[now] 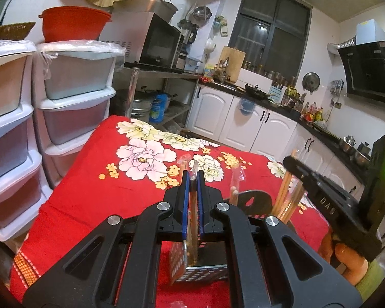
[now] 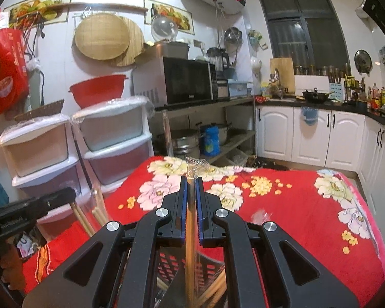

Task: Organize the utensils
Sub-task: 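Lower both held pairs into the caddy slots and open both grippers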

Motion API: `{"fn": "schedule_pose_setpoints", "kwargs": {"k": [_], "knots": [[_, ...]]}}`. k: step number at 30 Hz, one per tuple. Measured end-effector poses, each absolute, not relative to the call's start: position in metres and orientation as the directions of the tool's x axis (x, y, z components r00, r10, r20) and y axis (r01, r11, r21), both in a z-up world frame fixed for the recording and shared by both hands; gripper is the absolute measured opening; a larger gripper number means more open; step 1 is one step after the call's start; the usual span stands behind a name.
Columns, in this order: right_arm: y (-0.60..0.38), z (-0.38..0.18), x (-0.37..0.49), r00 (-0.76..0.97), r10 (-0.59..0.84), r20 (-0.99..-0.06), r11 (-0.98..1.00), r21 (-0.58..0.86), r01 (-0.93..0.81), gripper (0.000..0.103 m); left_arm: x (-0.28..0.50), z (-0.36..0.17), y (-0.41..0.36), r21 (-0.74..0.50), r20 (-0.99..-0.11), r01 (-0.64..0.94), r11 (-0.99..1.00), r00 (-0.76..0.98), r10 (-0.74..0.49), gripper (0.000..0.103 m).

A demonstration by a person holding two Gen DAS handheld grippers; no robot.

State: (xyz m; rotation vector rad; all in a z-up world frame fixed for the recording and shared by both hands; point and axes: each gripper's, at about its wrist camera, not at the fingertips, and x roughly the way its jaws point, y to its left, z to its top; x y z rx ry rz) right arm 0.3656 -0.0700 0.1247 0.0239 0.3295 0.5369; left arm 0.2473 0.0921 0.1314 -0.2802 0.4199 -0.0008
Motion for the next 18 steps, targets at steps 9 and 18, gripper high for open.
{"fn": "schedule_pose_setpoints", "kwargs": {"k": [9, 18], "knots": [[-0.06, 0.111, 0.365, 0.781, 0.498, -0.376, 0.86, 0.103, -0.499, 0.007, 0.244, 0.129, 0.097, -0.27, -0.406, -0.058, 0.961, 0.912, -0.059, 0.001], [-0.068, 0.108, 0.362, 0.767, 0.485, -0.42, 0.868, 0.126, -0.48, 0.017, 0.239, 0.124, 0.096, -0.273, -0.424, -0.058, 0.96, 0.903, -0.067, 0.002]]}}
